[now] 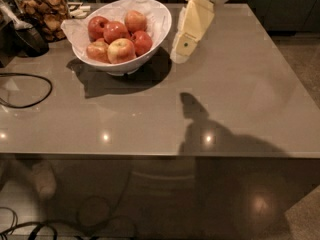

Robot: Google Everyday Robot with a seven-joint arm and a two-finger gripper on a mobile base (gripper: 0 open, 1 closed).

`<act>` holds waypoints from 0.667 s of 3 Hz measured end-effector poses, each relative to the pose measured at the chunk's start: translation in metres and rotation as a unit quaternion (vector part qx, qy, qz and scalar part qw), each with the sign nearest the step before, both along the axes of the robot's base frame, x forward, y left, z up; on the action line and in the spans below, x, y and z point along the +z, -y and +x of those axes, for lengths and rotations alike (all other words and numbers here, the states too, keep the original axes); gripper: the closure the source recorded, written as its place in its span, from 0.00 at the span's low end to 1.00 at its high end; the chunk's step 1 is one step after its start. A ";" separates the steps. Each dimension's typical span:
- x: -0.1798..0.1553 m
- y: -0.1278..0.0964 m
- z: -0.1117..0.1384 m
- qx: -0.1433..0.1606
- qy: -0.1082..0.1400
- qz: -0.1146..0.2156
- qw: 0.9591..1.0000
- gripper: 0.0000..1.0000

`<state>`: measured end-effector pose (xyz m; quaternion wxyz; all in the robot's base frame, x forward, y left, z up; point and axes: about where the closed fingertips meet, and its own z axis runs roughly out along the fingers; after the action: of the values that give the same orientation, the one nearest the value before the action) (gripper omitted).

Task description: Pick apple from white bowl

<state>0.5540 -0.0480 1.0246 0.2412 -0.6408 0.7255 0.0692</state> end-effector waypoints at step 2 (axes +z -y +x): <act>0.005 -0.058 0.038 0.043 -0.010 0.028 0.999 0.10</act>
Offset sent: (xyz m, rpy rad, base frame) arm 0.0525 0.0811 0.0086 0.0558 0.0567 0.1330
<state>0.5917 0.0097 1.0294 0.2485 -0.6634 0.6977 0.1067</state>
